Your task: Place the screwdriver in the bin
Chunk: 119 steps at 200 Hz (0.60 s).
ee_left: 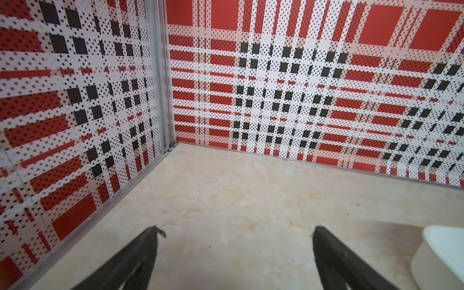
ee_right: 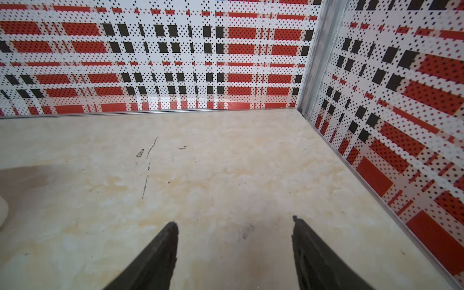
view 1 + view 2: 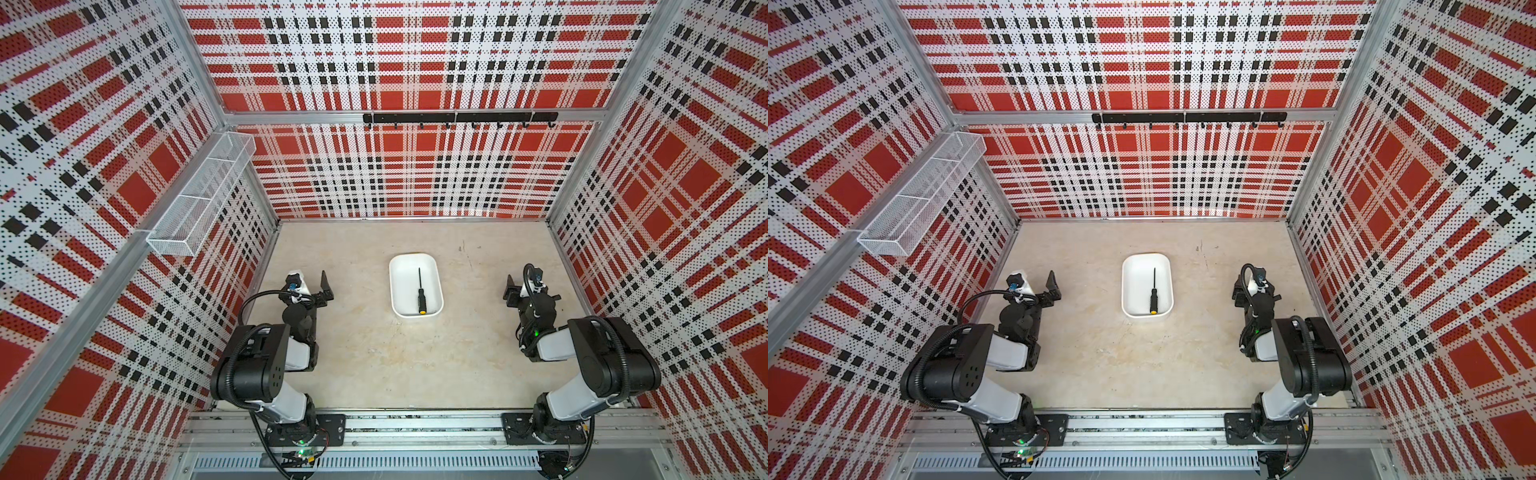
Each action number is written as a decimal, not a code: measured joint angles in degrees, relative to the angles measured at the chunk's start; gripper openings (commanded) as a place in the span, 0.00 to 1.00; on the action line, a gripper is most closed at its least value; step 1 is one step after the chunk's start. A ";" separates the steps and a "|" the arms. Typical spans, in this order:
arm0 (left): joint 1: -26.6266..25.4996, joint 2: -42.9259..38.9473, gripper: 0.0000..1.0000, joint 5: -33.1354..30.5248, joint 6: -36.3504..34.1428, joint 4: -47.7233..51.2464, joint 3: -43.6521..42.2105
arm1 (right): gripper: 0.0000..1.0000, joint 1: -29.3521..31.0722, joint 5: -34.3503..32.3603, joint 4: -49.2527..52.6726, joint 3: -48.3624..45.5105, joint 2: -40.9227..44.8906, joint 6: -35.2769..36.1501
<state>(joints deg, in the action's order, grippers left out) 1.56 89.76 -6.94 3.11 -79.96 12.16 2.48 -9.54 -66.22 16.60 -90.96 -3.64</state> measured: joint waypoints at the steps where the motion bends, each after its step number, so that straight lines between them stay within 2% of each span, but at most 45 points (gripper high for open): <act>1: 0.00 0.00 0.98 0.00 0.00 0.00 0.00 | 0.81 0.00 0.11 0.00 0.00 0.00 -0.04; 3: -0.02 0.00 0.98 0.00 0.00 0.00 0.00 | 0.83 0.00 0.09 0.02 0.00 0.00 0.02; 7: -0.02 0.00 0.98 0.00 0.00 0.02 0.00 | 0.97 0.00 0.28 0.04 0.00 0.00 -0.28; 11: -0.02 0.00 0.98 0.00 0.00 0.04 0.00 | 1.00 0.00 0.35 0.04 0.02 0.00 -0.09; 119: -0.07 0.00 0.98 -0.59 -0.20 0.33 0.00 | 1.00 0.00 0.81 0.39 0.00 0.00 -0.31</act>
<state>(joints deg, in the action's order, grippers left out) 1.50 89.76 -7.53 2.92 -79.64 12.16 2.48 -8.73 -65.82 16.60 -90.96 -3.95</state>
